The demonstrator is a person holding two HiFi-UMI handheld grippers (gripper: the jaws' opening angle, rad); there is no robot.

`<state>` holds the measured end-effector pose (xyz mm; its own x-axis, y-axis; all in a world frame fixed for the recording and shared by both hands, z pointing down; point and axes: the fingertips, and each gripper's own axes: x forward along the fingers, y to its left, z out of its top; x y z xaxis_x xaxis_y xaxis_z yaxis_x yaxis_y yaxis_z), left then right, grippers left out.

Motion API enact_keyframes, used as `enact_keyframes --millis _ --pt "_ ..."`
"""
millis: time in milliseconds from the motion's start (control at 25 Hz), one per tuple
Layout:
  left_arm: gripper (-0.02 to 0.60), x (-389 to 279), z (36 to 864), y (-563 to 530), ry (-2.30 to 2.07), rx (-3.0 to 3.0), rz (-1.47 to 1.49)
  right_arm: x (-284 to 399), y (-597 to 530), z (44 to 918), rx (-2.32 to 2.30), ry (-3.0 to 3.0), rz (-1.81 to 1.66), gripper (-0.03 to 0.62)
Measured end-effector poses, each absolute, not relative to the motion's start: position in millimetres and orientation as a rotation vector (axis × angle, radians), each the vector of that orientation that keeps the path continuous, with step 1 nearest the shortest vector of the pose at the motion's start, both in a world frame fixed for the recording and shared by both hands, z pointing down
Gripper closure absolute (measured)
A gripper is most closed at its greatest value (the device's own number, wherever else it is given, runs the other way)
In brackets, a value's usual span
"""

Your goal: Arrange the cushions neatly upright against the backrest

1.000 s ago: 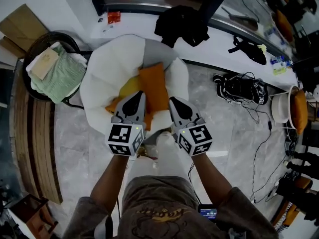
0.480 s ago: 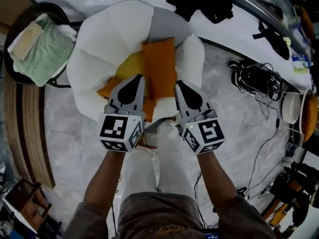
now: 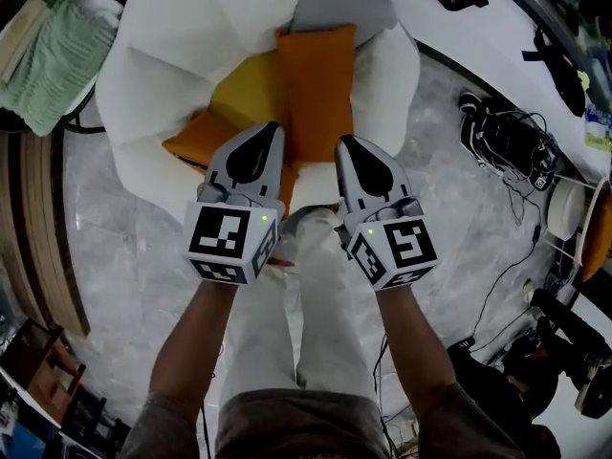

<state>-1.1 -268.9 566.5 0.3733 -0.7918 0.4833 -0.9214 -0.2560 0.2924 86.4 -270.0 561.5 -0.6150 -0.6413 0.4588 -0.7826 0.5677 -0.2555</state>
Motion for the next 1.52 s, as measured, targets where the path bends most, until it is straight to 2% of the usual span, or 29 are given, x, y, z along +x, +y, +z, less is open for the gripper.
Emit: enact_keyframes --millis 560,600,680,840,1200,1520 --pt "0.577 12.7 567.2 -287.4 -1.456 2.062 0.320 83.8 -336.8 600.3 1.146 -2.406 0.646 0.569" --pt "0.577 12.8 569.3 -287.6 -1.456 2.055 0.320 83.7 -343.8 609.9 1.146 -2.384 0.654 0.561" --pt "0.577 12.3 574.7 -288.9 -1.458 2.035 0.319 83.0 -358.0 631.5 1.137 -2.336 0.678 0.444" --pt "0.577 10.9 586.7 -292.8 -1.466 2.011 0.326 80.1 -384.1 680.4 1.120 -2.234 0.712 0.383" --pt "0.577 7.8 617.8 -304.9 -1.486 1.945 0.345 77.7 -410.3 800.8 1.033 -1.987 0.841 0.339" --pt "0.577 7.7 632.8 -304.8 -1.450 1.913 0.346 72.6 -416.6 832.2 1.027 -1.954 0.810 0.338"
